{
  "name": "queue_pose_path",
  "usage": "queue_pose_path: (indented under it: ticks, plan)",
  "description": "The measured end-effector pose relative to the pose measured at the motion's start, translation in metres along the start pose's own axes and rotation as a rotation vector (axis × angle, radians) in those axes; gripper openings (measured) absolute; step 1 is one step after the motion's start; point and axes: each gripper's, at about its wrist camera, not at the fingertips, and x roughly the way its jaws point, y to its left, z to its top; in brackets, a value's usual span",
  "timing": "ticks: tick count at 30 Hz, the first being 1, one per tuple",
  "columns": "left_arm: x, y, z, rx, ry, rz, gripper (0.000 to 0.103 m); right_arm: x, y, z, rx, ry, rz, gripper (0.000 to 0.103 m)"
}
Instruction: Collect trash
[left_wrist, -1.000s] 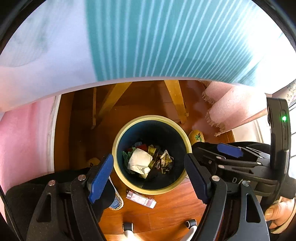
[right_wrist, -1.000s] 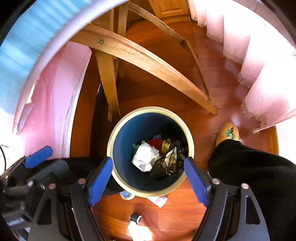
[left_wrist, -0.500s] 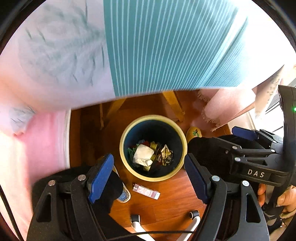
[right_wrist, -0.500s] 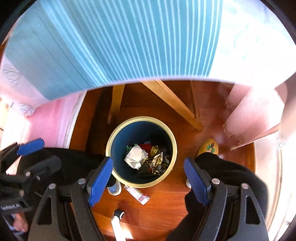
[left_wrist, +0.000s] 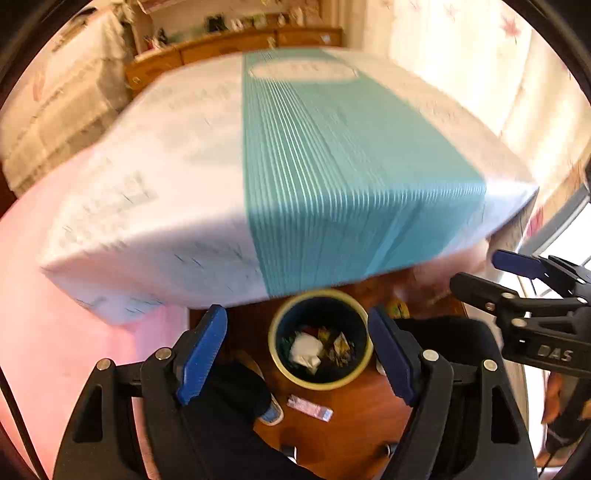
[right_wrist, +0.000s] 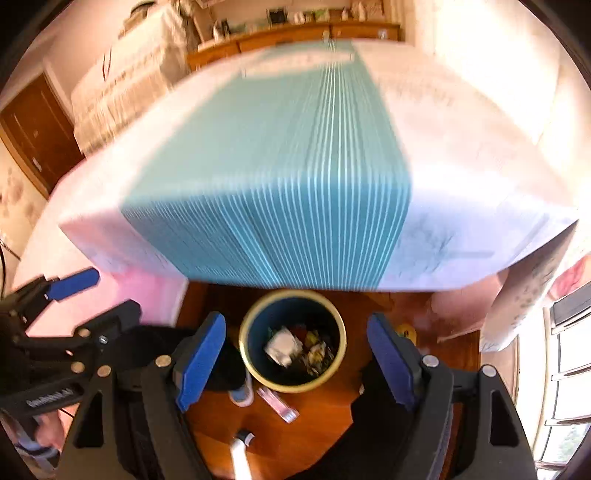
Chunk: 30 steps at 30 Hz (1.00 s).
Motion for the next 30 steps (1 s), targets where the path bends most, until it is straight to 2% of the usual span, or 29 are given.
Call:
queue_pose_path:
  ticks: [6, 10, 13, 18, 30]
  plan:
    - [-0.053, 0.002, 0.022, -0.074, -0.147, 0.055, 0.077, -0.049, 0.011, 0.014, 0.034, -0.147, 0.045, 0.080]
    - [-0.066, 0.008, 0.022, -0.116, -0.187, 0.053, 0.077, -0.063, 0.018, 0.015, 0.007, -0.194, 0.039, 0.080]
    - [-0.066, 0.013, 0.019, -0.125, -0.193, 0.077, 0.077, -0.069, 0.020, 0.014, -0.008, -0.219, 0.022, 0.080]
    - [-0.064, 0.017, 0.006, -0.155, -0.207, 0.100, 0.077, -0.076, 0.021, 0.004, -0.005, -0.258, 0.038, 0.080]
    - [-0.053, -0.006, -0.003, -0.119, -0.219, 0.118, 0.077, -0.065, 0.021, -0.011, 0.003, -0.278, -0.033, 0.080]
